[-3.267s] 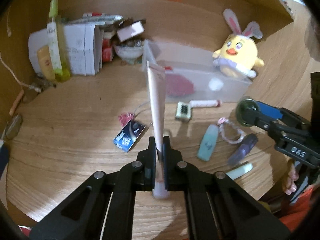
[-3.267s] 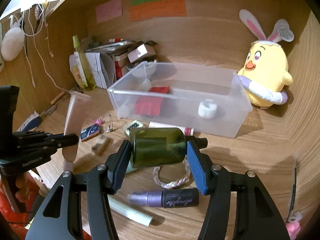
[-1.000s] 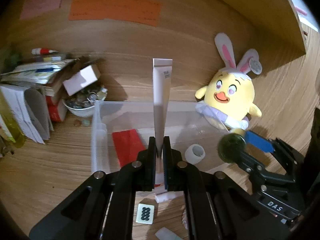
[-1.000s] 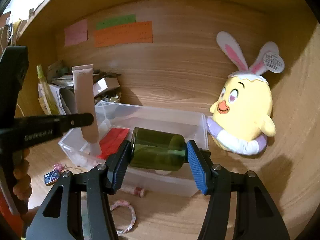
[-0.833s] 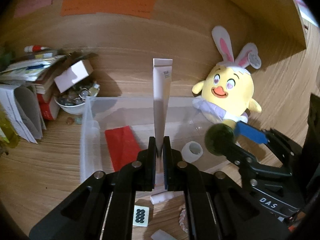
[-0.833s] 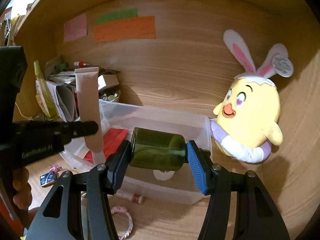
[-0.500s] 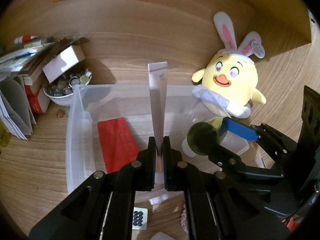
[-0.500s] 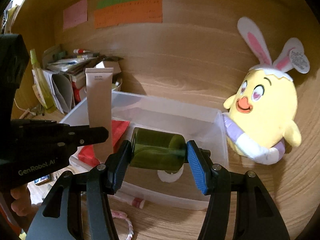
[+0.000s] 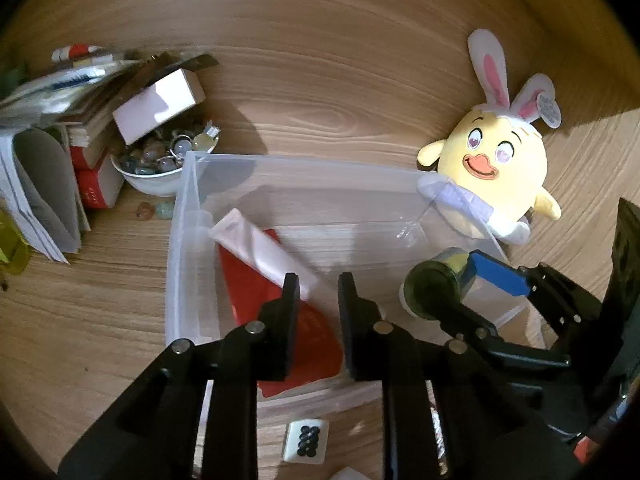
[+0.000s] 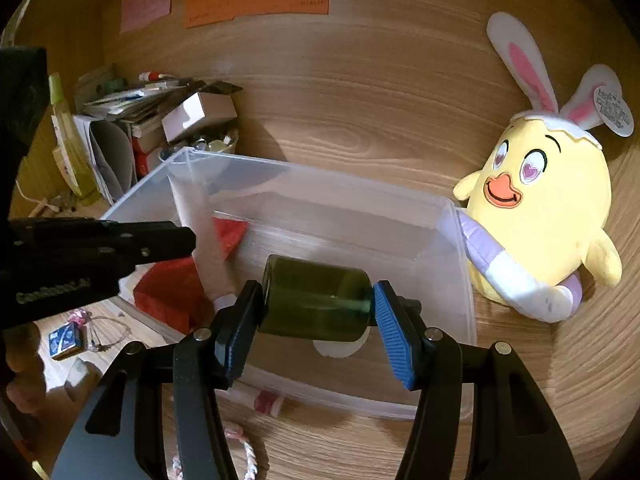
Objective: Organize objects
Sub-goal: 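Lower the pink tube and green bottle into the box and open both tools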
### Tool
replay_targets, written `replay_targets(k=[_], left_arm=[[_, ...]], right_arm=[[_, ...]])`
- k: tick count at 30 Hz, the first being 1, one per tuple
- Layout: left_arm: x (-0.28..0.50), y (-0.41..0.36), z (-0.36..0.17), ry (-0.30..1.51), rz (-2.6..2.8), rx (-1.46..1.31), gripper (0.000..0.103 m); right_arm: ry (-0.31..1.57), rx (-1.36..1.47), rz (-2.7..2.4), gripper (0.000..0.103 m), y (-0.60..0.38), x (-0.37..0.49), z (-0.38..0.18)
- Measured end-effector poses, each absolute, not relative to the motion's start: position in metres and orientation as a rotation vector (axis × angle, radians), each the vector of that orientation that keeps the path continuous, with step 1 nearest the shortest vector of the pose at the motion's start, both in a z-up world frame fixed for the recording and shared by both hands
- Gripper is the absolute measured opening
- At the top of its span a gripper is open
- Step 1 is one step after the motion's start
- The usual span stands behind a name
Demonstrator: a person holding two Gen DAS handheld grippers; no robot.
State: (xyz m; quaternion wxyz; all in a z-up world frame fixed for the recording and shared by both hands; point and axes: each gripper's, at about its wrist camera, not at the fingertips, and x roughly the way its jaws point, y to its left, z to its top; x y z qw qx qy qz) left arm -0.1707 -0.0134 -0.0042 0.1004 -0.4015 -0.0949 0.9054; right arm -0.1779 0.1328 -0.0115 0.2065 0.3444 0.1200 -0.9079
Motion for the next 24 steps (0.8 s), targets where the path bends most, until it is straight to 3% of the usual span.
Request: replay_targets(k=[4,9,13,18,20,24], left_arm=[[-0.161,-0.012,0.001,-0.229,2.715,-1.147,0.052],[-0.154,-0.013,0.009,-0.214,2.727,-1.118,0.055],[-0.149,-0.014,0.013,-0.195,2.741,-1.110,0.057],[-0.139,-0.016,0.023,-0.173,2.761,-1.064,0.073],[-0.133,-0.016,0.027,-0.144,2.775,-1.049,0.078],[-0.119,-0.017,0.032,-0.073,2.815,-1.006,0.094]], right_arm=[[0.327,0.968,-2.522,0.054,0.136,-0.179,-0.011],[0.344,0.972,-2.526,0.054,0.135,-0.178,-0.010],[0.356,0.947,-2.531,0.073,0.135,-0.174,-0.005],[0.380,0.893,-2.545,0.076,0.133,-0.163,0.005],[0.382,0.892,-2.550,0.084,0.134,-0.161,0.008],[0.329,0.899,-2.533,0.085,0.140,-0.154,0.015]])
